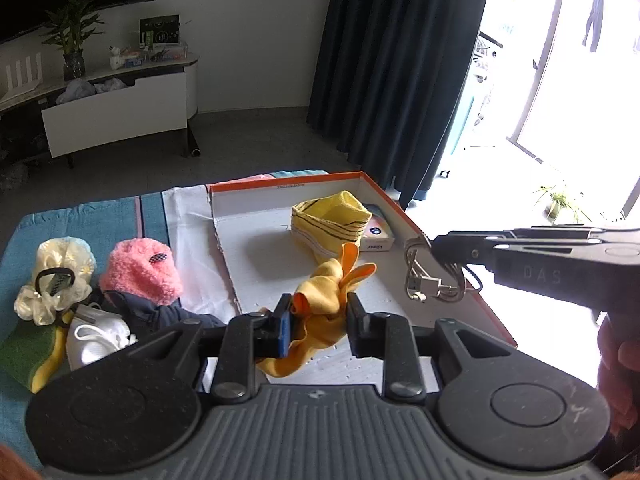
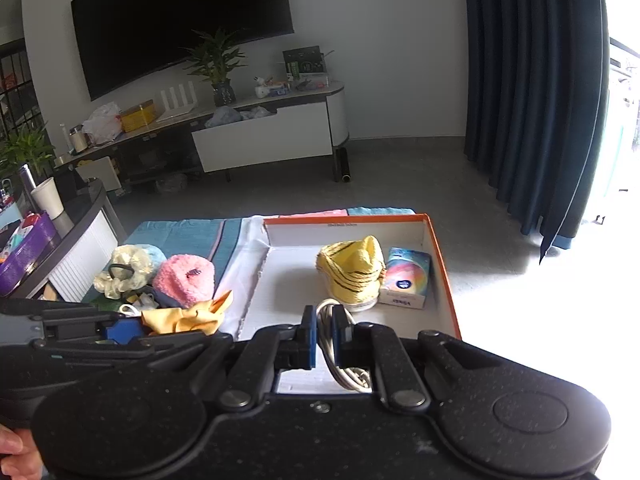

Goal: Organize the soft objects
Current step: 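Carry the yellow cloth in the left tool and cable in the right tool into the box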

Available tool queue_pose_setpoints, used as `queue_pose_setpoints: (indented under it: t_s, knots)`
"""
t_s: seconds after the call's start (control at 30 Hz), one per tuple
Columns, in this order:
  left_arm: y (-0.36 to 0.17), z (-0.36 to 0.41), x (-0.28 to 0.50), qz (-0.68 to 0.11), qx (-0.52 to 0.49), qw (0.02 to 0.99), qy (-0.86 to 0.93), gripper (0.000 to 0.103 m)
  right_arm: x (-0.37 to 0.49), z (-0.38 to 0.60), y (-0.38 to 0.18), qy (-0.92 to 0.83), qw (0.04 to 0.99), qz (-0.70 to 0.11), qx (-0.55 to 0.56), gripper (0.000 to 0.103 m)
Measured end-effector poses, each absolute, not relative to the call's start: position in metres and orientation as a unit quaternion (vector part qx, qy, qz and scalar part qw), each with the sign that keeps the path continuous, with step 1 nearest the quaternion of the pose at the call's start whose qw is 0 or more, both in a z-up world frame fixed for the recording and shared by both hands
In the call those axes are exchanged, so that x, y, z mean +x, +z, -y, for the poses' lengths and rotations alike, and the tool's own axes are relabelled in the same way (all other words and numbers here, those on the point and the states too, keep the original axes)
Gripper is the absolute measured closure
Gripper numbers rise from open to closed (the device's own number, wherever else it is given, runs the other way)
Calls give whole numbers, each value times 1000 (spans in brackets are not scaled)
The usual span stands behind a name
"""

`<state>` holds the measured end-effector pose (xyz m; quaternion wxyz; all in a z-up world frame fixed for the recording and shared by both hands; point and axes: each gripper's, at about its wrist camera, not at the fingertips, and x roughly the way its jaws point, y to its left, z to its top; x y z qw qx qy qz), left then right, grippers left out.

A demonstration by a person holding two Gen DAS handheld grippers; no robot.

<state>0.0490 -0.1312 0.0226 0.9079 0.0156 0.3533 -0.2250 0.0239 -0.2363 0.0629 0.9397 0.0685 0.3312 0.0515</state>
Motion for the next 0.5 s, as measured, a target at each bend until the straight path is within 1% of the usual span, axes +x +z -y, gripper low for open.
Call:
queue_pose_setpoints:
  t_s: [0.5]
  knots:
    - [18,148,59,-367,18,903,-225,75,31,247,56,43,937,-339,73,93]
